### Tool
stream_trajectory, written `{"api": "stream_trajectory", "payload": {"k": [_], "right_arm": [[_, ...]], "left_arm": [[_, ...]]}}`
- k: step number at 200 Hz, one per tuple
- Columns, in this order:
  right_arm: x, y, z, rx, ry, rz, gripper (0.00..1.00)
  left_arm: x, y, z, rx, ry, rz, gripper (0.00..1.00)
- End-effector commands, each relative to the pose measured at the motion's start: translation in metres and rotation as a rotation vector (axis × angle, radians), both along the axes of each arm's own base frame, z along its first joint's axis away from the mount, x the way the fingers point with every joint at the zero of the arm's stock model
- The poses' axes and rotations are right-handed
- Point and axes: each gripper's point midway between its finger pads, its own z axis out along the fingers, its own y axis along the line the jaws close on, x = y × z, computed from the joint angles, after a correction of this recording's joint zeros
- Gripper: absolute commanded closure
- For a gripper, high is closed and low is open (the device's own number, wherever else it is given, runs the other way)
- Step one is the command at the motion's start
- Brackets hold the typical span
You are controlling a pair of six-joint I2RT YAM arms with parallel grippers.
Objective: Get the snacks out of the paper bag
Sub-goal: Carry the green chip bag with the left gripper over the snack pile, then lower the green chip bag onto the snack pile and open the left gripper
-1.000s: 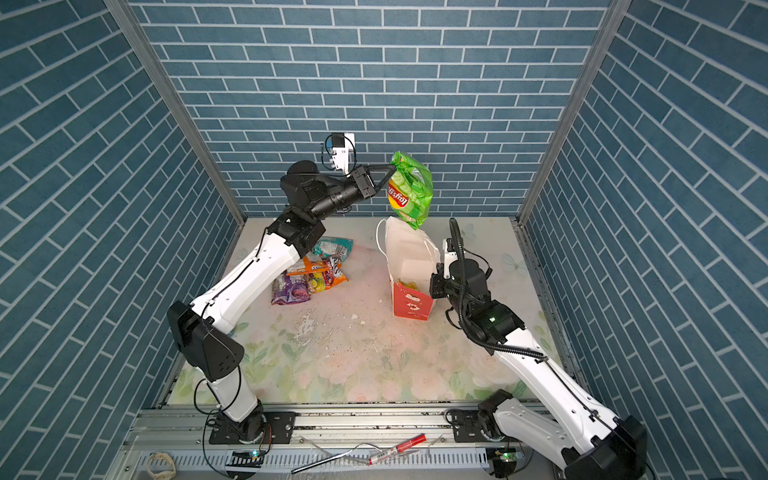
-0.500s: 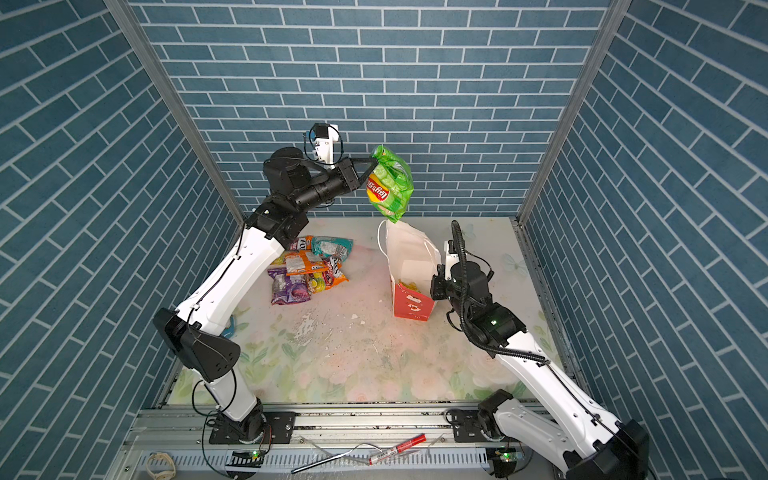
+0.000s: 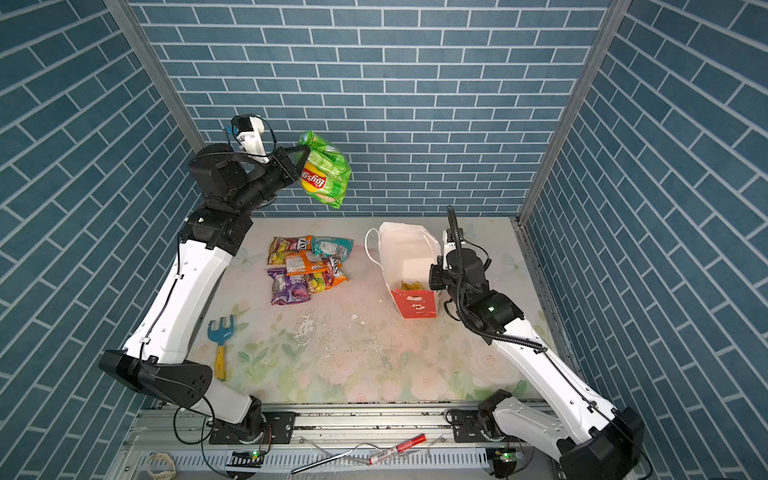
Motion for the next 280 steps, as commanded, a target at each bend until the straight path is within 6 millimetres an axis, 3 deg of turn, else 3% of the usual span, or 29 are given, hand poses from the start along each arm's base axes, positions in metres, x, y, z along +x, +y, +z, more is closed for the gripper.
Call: {"api": "stream_trajectory", "payload": {"k": [1, 52, 108, 144, 225, 280], "right_arm": [[0.003, -0.004, 0.011, 0.0, 0.02, -0.042, 1.0], [0.015, 0.003, 0.013, -0.022, 0.034, -0.04, 1.0], [0.021, 0.015, -0.001, -0.009, 0.037, 0.001, 1.0], [0.019, 0.016, 0.004, -0.036, 0.047, 0.029, 1.0], [0.024, 0.018, 0.018, -0.084, 0.027, 0.064, 1.0], [0.03, 0.024, 0.014, -0.072, 0.021, 0.071, 1.0]], "left_arm": [[0.015, 0.031, -0.03, 0.057, 0.093, 0.105, 1.0], [0.033, 0.085, -0.101, 0.219, 0.218, 0.314, 1.0], [0.023, 0.132, -0.133, 0.252, 0.235, 0.508, 1.0], [0.023, 0.156, -0.152, 0.278, 0.288, 0.581, 1.0], [0.029, 0.228, -0.235, 0.281, 0.514, 0.745, 1.0], [0.021, 0.248, -0.273, 0.344, 0.611, 0.794, 1.0]]}}
